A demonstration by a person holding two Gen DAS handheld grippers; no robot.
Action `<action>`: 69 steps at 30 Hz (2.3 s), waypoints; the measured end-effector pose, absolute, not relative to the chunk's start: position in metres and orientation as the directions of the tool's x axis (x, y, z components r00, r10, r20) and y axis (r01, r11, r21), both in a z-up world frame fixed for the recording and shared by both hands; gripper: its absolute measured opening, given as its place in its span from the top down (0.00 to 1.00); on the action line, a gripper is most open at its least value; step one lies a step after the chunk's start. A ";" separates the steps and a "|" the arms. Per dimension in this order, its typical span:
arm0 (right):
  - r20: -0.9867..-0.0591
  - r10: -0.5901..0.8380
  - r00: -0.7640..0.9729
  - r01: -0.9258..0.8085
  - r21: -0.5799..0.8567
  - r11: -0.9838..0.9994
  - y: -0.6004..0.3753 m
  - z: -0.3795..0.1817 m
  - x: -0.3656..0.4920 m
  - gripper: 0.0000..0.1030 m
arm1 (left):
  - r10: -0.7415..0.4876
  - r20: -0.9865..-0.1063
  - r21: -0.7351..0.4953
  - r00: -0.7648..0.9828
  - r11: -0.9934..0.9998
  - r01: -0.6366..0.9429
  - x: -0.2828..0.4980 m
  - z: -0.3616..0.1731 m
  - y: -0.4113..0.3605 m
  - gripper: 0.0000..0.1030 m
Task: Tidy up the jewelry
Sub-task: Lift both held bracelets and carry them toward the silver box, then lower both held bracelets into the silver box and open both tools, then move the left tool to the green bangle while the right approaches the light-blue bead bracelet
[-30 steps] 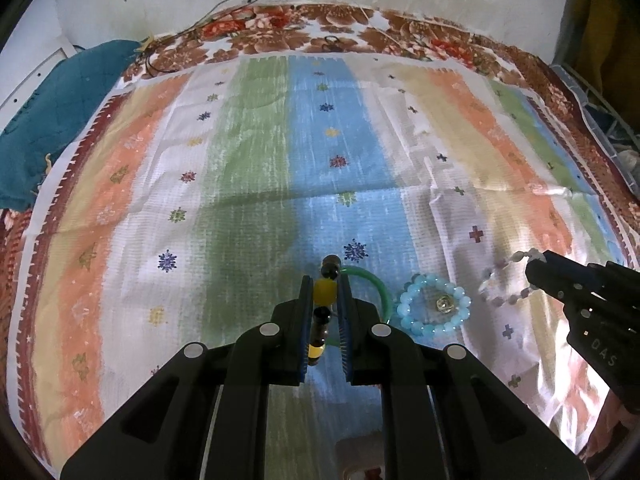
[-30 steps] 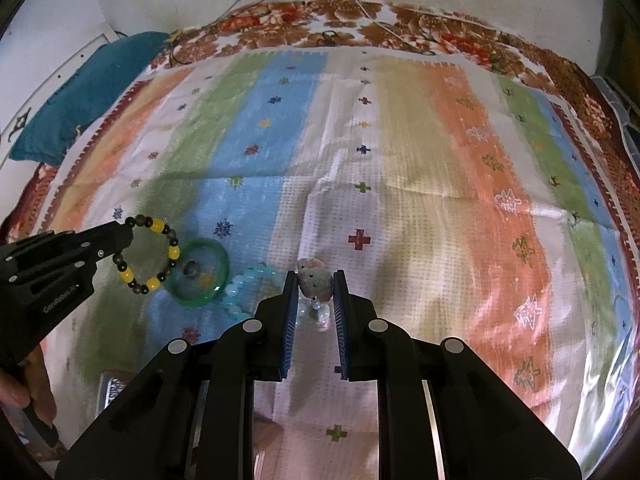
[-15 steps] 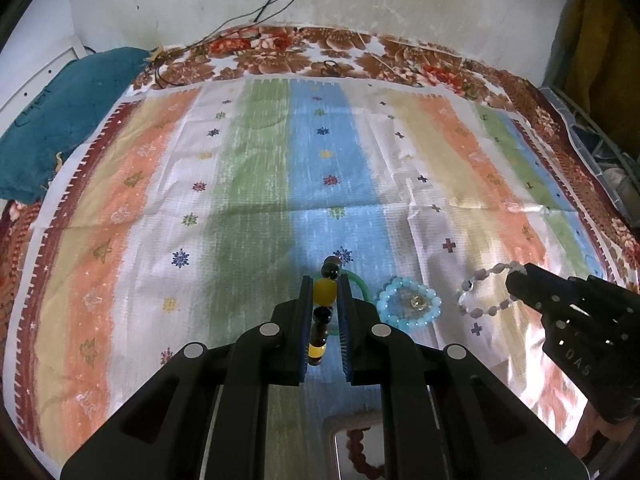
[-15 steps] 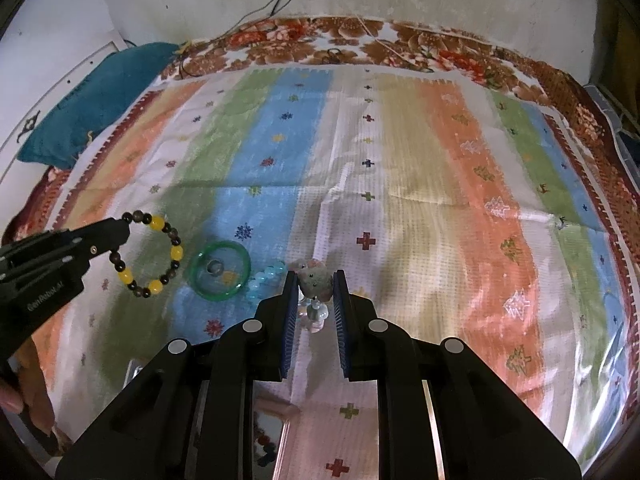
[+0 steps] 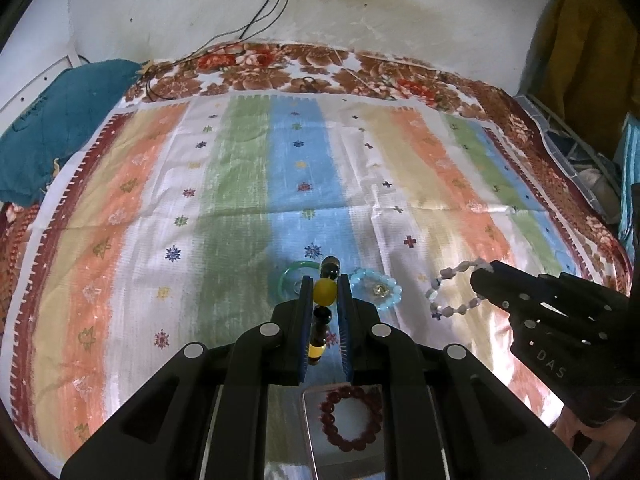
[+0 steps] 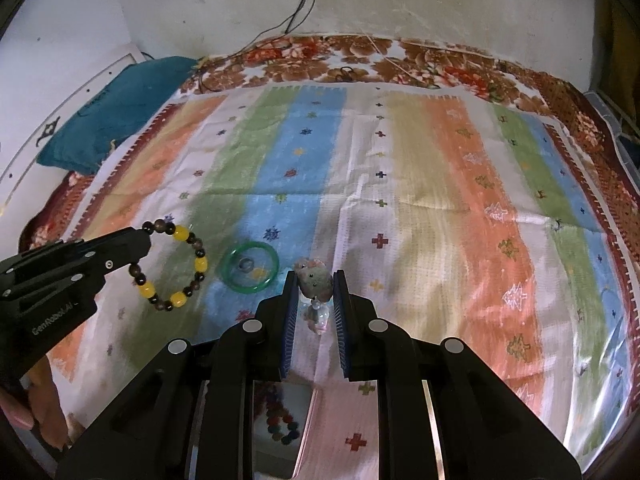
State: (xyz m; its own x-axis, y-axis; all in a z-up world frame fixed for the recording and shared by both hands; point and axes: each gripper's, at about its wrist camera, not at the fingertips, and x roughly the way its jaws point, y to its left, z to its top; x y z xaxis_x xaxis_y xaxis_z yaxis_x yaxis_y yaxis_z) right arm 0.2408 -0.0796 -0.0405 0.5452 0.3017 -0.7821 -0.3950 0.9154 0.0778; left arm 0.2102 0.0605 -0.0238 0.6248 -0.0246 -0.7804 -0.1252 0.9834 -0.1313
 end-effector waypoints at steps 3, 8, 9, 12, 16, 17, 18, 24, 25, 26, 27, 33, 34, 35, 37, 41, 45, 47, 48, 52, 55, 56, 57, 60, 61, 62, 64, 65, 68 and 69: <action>-0.774 0.303 0.555 -0.407 0.065 0.911 -0.078 -0.036 0.234 0.82 | -0.016 -0.780 -0.117 0.626 0.986 -0.120 0.205 -0.023 0.056 0.89; -0.767 0.323 0.554 -0.418 0.079 0.905 -0.079 -0.032 0.226 0.82 | -0.020 -0.772 -0.114 0.635 0.988 -0.107 0.194 -0.018 0.051 0.89; -0.766 0.325 0.554 -0.418 0.081 0.905 -0.079 -0.032 0.224 0.82 | -0.023 -0.770 -0.115 0.638 0.988 -0.104 0.191 -0.017 0.050 0.89; -0.764 0.329 0.556 -0.421 0.082 0.903 -0.080 -0.031 0.219 0.82 | -0.021 -0.763 -0.113 0.646 0.989 -0.100 0.183 -0.014 0.047 0.89; -0.765 0.334 0.550 -0.431 0.082 0.898 -0.081 -0.031 0.211 0.82 | -0.036 -0.756 -0.120 0.654 0.989 -0.083 0.175 -0.009 0.043 0.89; -0.766 0.334 0.549 -0.433 0.081 0.898 -0.081 -0.032 0.209 0.82 | -0.039 -0.754 -0.121 0.656 0.989 -0.081 0.173 -0.009 0.042 0.89; -0.767 0.335 0.548 -0.435 0.080 0.897 -0.080 -0.032 0.207 0.82 | -0.041 -0.753 -0.124 0.657 0.989 -0.079 0.170 -0.008 0.041 0.89; -0.769 0.340 0.541 -0.455 0.072 0.888 -0.079 -0.034 0.191 0.82 | -0.054 -0.755 -0.128 0.654 0.990 -0.066 0.153 -0.011 0.034 0.89; -0.770 0.338 0.542 -0.456 0.069 0.887 -0.079 -0.034 0.190 0.82 | -0.054 -0.756 -0.126 0.653 0.990 -0.065 0.152 -0.011 0.033 0.89; -0.769 0.337 0.543 -0.458 0.065 0.887 -0.078 -0.034 0.188 0.82 | -0.051 -0.756 -0.119 0.653 0.991 -0.060 0.149 -0.011 0.030 0.89; -0.770 0.337 0.542 -0.461 0.063 0.885 -0.078 -0.034 0.186 0.82 | -0.048 -0.755 -0.113 0.654 0.992 -0.058 0.147 -0.011 0.028 0.89; -0.772 0.342 0.537 -0.468 0.065 0.881 -0.079 -0.036 0.176 0.82 | -0.016 -0.752 -0.070 0.659 0.996 -0.055 0.137 -0.013 0.020 0.89; -0.773 0.343 0.534 -0.471 0.065 0.880 -0.079 -0.037 0.174 0.82 | -0.013 -0.752 -0.064 0.659 0.997 -0.053 0.136 -0.013 0.019 0.89; -0.774 0.343 0.532 -0.472 0.066 0.879 -0.079 -0.038 0.173 0.82 | -0.019 -0.753 -0.070 0.658 0.996 -0.052 0.136 -0.013 0.018 0.89; -0.776 0.345 0.528 -0.473 0.069 0.878 -0.079 -0.040 0.171 0.82 | -0.030 -0.755 -0.081 0.655 0.996 -0.048 0.134 -0.013 0.018 0.89; -0.781 0.346 0.521 -0.477 0.069 0.876 -0.079 -0.042 0.166 0.82 | -0.020 -0.757 -0.073 0.653 0.996 -0.054 0.130 -0.015 0.015 0.89; -0.779 0.357 0.515 -0.474 0.088 0.876 -0.082 -0.042 0.165 0.82 | -0.013 -0.769 -0.064 0.640 0.996 -0.056 0.127 -0.021 0.013 0.89; -0.779 0.365 0.509 -0.466 0.107 0.878 -0.084 -0.043 0.166 0.81 | -0.008 -0.776 -0.058 0.631 0.997 -0.059 0.128 -0.023 0.013 0.88; -0.784 0.362 0.503 -0.462 0.110 0.880 -0.085 -0.045 0.168 0.81 | -0.004 -0.778 -0.058 0.629 0.996 -0.066 0.129 -0.024 0.014 0.88; -0.801 0.341 0.492 -0.440 0.108 0.891 -0.089 -0.052 0.175 0.66 | 0.021 -0.780 -0.054 0.625 0.994 -0.100 0.132 -0.025 0.020 0.75; -0.801 0.333 0.497 -0.422 0.112 0.900 -0.094 -0.054 0.179 0.63 | 0.039 -0.784 -0.053 0.619 0.990 -0.130 0.134 -0.028 0.030 0.66; -0.802 0.328 0.499 -0.414 0.112 0.903 -0.096 -0.054 0.181 0.60 | 0.044 -0.787 -0.058 0.615 0.988 -0.145 0.136 -0.029 0.034 0.64; -0.803 0.323 0.501 -0.408 0.110 0.906 -0.097 -0.055 0.183 0.59 | 0.047 -0.790 -0.061 0.612 0.986 -0.156 0.138 -0.030 0.038 0.61; -0.805 0.310 0.505 -0.390 0.108 0.915 -0.101 -0.056 0.188 0.55 | 0.054 -0.796 -0.075 0.603 0.979 -0.187 0.144 -0.033 0.049 0.51; -0.805 0.308 0.507 -0.385 0.109 0.917 -0.101 -0.056 0.190 0.52 | 0.055 -0.799 -0.078 0.599 0.978 -0.194 0.147 -0.033 0.051 0.48; -0.805 0.307 0.508 -0.383 0.108 0.917 -0.101 -0.057 0.192 0.51 | 0.054 -0.801 -0.080 0.596 0.977 -0.196 0.150 -0.034 0.053 0.46; -0.807 0.303 0.508 -0.381 0.105 0.919 -0.101 -0.057 0.195 0.50 | 0.059 -0.802 -0.074 0.594 0.978 -0.197 0.154 -0.035 0.053 0.42; -0.808 0.302 0.507 -0.379 0.105 0.919 -0.101 -0.058 0.197 0.48 | 0.066 -0.804 -0.066 0.591 0.978 -0.200 0.157 -0.036 0.054 0.41; -0.810 0.299 0.505 -0.379 0.103 0.920 -0.100 -0.058 0.200 0.46 | 0.078 -0.808 -0.052 0.584 0.978 -0.202 0.164 -0.038 0.054 0.35; -0.811 0.298 0.504 -0.379 0.103 0.920 -0.100 -0.059 0.201 0.45 | 0.082 -0.808 -0.045 0.583 0.979 -0.201 0.165 -0.038 0.054 0.33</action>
